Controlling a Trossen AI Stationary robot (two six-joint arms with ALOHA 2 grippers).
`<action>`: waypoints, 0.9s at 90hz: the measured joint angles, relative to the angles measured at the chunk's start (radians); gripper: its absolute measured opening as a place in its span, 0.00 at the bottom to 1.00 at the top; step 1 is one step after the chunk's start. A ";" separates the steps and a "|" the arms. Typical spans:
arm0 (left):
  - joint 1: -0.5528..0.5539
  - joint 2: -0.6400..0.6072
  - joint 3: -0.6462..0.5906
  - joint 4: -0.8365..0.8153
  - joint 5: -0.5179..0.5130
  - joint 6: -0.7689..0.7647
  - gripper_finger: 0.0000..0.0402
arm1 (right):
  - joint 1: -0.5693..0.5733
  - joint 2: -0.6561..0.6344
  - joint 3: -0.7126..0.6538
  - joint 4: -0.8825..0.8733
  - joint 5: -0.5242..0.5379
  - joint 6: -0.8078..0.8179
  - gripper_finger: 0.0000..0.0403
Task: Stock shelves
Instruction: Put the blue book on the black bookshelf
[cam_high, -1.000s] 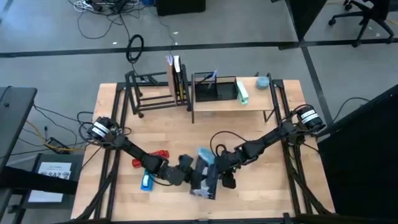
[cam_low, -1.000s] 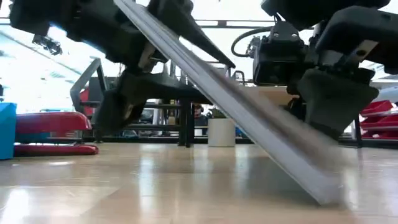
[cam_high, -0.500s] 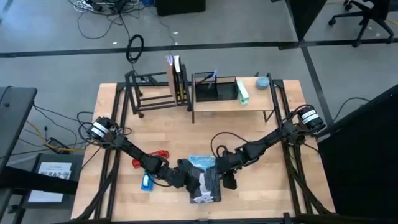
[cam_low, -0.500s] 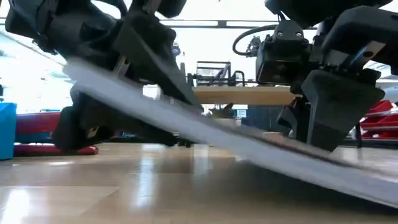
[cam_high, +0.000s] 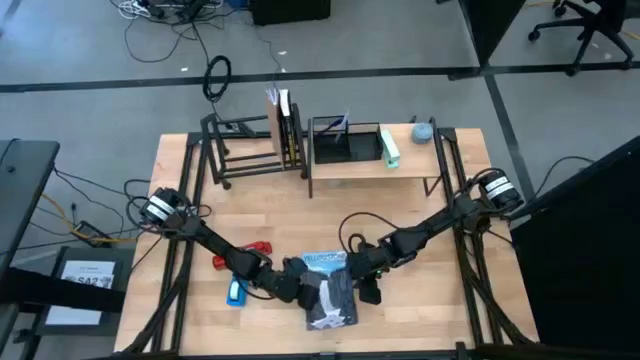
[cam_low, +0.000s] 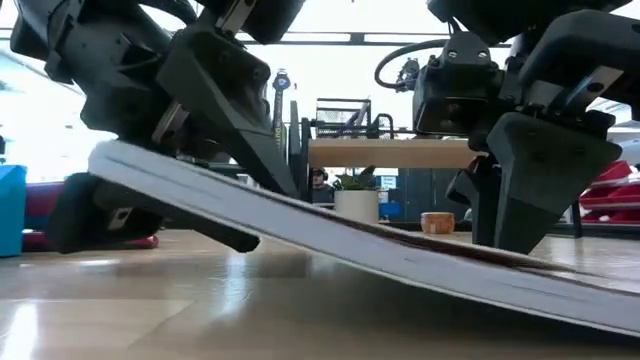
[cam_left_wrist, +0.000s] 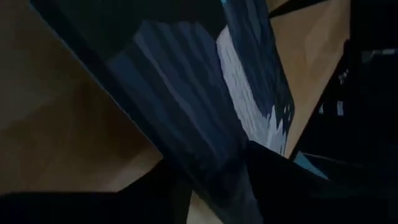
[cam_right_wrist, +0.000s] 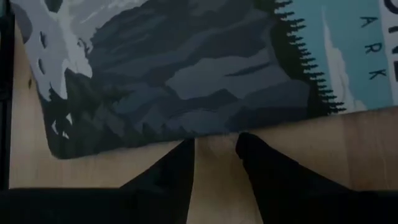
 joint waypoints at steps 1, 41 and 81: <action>0.000 0.000 0.000 0.000 0.004 -0.001 0.25 | 0.000 0.000 0.000 0.000 0.000 0.000 0.30; -0.010 -0.296 0.043 -0.431 -0.202 0.045 0.01 | 0.007 0.000 -0.001 -0.001 0.015 0.001 0.30; -0.019 -0.492 0.602 -1.340 -1.107 0.306 0.00 | 0.039 0.000 -0.002 0.004 0.077 0.001 0.30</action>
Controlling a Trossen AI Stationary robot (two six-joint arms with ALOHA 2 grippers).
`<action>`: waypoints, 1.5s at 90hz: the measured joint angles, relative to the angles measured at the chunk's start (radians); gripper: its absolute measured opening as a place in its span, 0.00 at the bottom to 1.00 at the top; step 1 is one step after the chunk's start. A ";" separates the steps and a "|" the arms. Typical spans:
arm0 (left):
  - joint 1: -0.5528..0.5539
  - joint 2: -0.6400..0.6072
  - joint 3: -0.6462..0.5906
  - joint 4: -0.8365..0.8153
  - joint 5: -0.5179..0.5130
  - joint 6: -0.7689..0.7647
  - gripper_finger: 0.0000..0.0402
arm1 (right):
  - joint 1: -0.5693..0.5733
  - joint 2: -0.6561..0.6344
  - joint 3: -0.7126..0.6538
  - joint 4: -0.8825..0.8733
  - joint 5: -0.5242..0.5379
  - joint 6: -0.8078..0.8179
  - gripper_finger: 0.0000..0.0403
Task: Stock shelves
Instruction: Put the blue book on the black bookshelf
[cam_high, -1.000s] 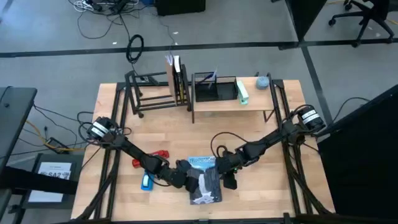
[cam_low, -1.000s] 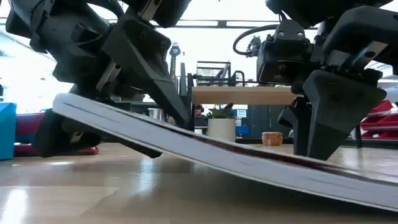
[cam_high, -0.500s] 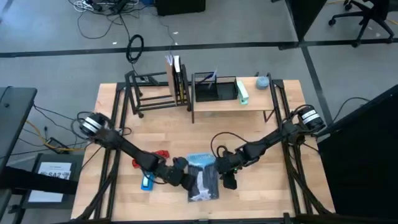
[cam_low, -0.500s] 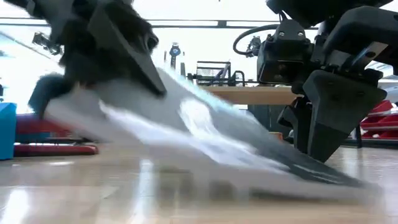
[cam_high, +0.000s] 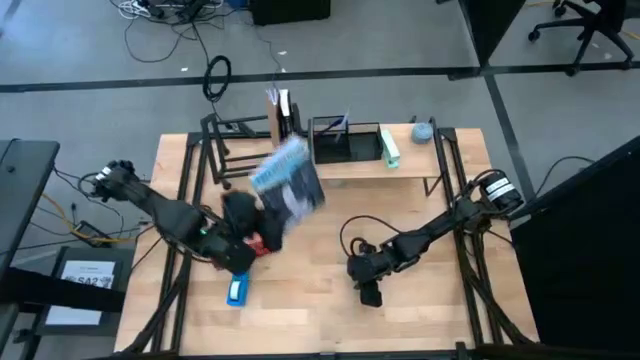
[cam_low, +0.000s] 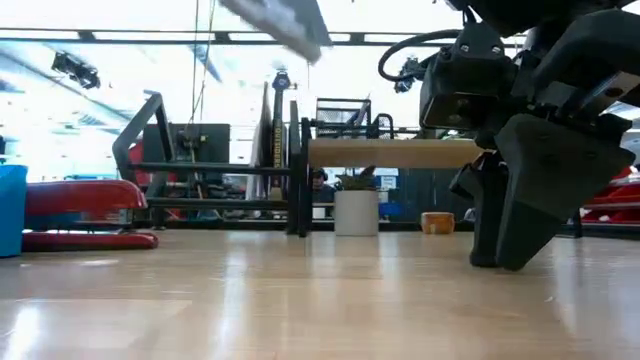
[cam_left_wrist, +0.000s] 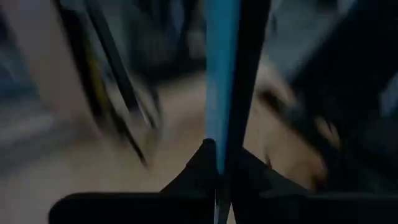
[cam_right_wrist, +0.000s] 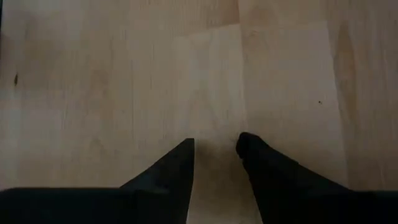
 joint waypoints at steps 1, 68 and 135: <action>0.002 0.000 0.010 -0.009 -0.031 0.009 0.00 | 0.000 0.000 0.000 0.000 0.000 0.000 0.30; 0.679 0.015 -0.108 -0.123 0.064 -0.049 0.00 | 0.034 0.001 -0.001 0.015 0.040 0.012 0.30; 0.797 0.035 -0.468 0.489 0.281 0.011 0.04 | 0.034 0.001 -0.001 0.023 0.039 0.025 0.30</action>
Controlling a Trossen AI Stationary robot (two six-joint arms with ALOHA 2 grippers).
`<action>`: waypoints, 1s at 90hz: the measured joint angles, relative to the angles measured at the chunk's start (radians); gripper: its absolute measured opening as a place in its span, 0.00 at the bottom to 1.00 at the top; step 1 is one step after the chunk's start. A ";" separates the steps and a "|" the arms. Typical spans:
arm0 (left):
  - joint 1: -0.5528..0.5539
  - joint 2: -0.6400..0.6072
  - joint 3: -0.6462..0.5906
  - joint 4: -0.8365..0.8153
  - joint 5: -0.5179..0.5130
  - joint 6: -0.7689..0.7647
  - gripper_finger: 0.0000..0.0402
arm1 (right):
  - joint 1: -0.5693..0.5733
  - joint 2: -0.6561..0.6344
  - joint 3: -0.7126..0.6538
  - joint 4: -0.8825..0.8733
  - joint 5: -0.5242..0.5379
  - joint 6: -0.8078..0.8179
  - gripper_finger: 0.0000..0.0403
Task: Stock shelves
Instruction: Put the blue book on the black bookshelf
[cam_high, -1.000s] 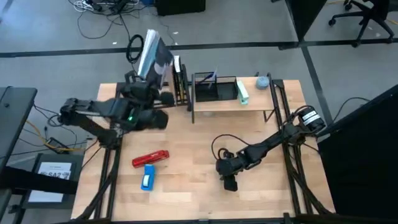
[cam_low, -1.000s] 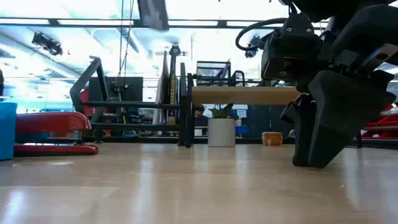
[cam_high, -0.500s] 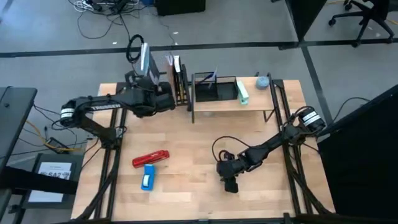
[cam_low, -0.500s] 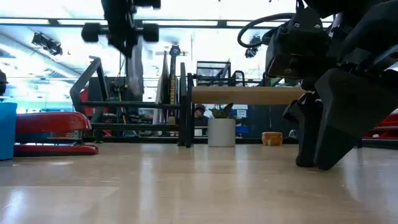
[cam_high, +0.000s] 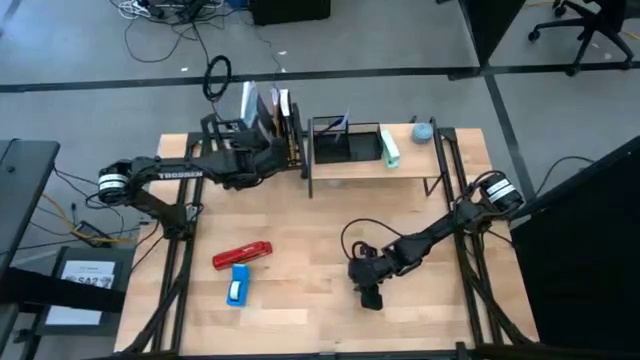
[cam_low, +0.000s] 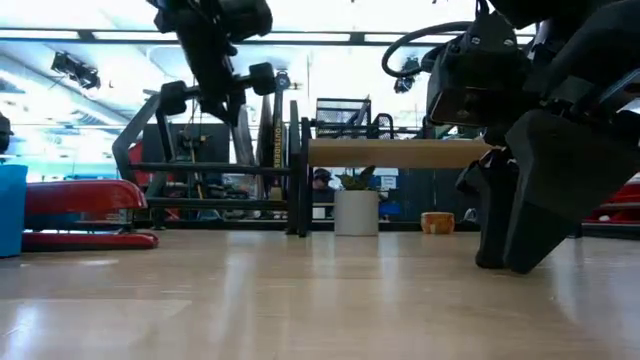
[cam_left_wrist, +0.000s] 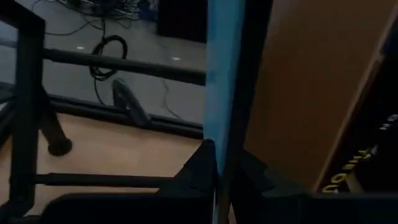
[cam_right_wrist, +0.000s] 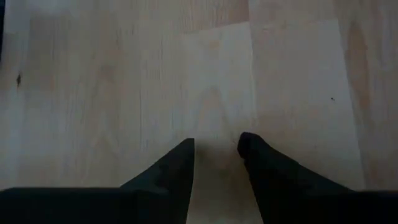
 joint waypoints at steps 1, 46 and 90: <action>0.000 0.000 0.000 0.001 0.000 0.000 0.04 | 0.000 0.000 0.000 0.000 0.000 0.000 0.30; 0.000 0.000 0.000 0.033 0.067 0.032 0.29 | 0.001 0.000 0.000 0.002 0.000 0.001 0.30; 0.033 -0.001 -0.038 0.062 0.140 0.073 0.06 | 0.004 0.000 0.000 0.003 0.002 0.001 0.30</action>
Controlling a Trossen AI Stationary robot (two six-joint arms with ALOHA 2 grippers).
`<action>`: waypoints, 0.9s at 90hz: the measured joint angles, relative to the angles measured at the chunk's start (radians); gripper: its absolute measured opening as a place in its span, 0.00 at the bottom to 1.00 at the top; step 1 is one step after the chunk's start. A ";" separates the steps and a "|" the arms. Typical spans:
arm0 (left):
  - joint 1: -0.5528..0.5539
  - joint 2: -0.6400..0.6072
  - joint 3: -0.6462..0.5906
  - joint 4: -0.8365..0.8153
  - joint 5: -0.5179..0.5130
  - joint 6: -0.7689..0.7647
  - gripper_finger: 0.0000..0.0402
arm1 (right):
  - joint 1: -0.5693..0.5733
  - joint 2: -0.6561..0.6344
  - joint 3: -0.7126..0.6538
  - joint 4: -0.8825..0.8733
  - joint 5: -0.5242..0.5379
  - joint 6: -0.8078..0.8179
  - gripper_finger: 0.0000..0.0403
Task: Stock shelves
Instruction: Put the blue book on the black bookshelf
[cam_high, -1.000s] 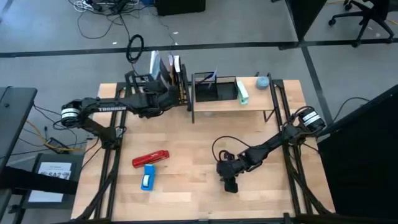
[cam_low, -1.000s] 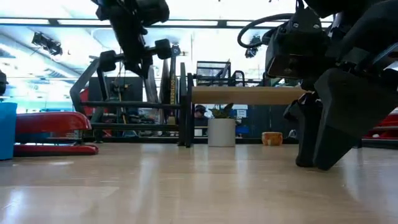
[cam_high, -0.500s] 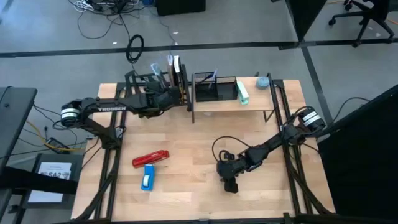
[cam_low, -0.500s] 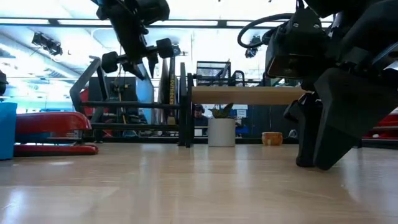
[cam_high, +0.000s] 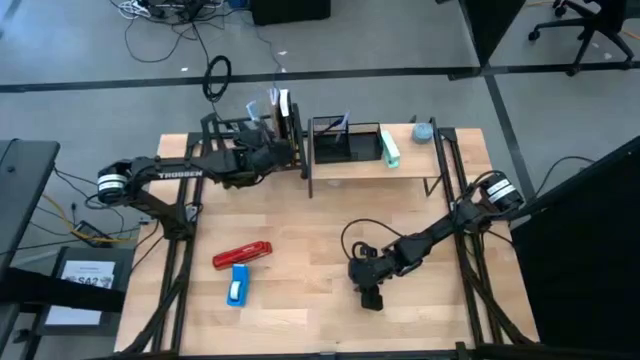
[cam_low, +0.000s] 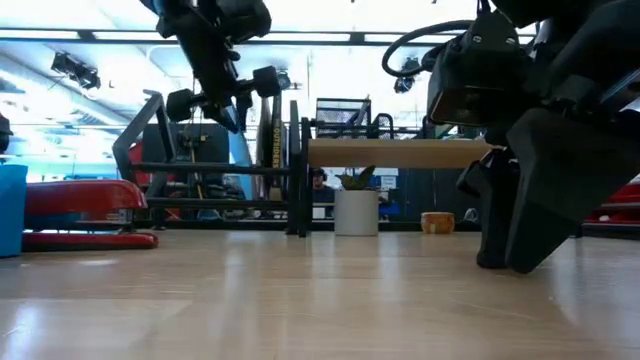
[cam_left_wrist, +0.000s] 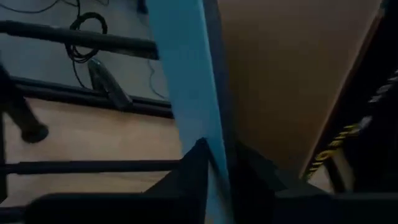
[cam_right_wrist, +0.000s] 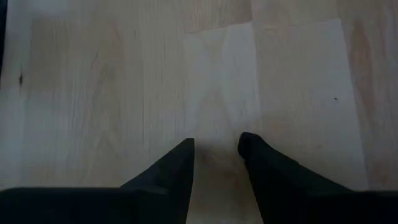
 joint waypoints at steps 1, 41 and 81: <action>0.000 0.000 0.000 -0.001 0.000 0.001 0.05 | 0.000 0.000 0.000 0.000 0.000 0.000 0.30; -0.042 0.003 0.075 0.003 -0.173 0.172 0.00 | 0.000 0.000 0.000 0.000 0.002 0.002 0.30; -0.088 0.166 0.075 0.182 -0.215 0.330 0.00 | 0.001 0.000 0.000 0.000 0.003 0.009 0.30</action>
